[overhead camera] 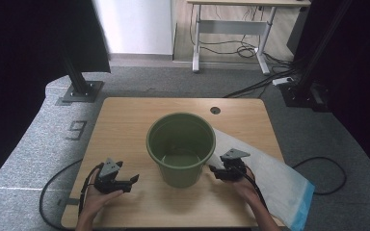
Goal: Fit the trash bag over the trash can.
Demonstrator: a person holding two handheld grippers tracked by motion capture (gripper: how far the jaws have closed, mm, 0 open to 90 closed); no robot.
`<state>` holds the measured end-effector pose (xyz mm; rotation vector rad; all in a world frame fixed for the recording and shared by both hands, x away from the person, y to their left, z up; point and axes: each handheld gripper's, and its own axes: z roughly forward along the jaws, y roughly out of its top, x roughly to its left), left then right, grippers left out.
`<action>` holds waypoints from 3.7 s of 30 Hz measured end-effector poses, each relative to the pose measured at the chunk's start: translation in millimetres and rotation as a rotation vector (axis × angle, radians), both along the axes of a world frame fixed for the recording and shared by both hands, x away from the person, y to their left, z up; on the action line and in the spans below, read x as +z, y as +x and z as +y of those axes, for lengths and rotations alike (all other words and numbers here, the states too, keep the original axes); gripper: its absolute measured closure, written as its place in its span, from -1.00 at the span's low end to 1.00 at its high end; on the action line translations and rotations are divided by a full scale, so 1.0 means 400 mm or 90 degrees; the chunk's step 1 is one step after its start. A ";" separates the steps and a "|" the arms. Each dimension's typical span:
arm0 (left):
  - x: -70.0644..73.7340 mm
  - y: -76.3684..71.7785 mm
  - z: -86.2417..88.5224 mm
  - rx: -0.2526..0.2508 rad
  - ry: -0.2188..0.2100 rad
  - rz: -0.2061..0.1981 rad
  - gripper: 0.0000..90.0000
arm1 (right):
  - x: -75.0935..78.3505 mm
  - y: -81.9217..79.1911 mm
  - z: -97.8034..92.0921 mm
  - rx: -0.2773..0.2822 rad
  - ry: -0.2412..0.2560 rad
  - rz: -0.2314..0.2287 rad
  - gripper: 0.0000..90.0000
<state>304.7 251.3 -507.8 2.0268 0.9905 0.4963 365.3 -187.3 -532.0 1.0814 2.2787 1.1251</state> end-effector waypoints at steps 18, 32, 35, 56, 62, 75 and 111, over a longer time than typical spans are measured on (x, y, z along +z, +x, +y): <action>0.001 -0.002 0.001 0.001 0.002 0.001 -0.68 | -0.016 0.031 -0.006 0.003 -0.008 0.001 0.96; -0.004 0.000 0.005 0.013 0.001 0.007 -0.68 | 0.056 0.009 -0.104 -0.088 0.088 -0.077 0.97; -0.004 0.000 0.002 0.011 0.004 0.008 -0.68 | 0.074 0.006 -0.120 -0.095 0.115 -0.087 0.97; -0.008 0.001 0.008 0.033 0.000 0.005 -0.68 | 0.204 -0.058 -0.143 -0.117 0.223 -0.197 0.97; -0.006 -0.001 0.010 0.036 -0.007 0.003 -0.68 | 0.257 -0.078 -0.145 -0.124 0.227 -0.236 0.97; -0.011 0.001 0.008 0.036 -0.010 0.011 -0.68 | 0.365 -0.088 -0.192 -0.166 0.281 -0.284 0.97; -0.014 0.002 -0.005 0.015 -0.005 0.029 -0.68 | 0.489 -0.163 -0.050 -0.066 0.259 -0.359 0.97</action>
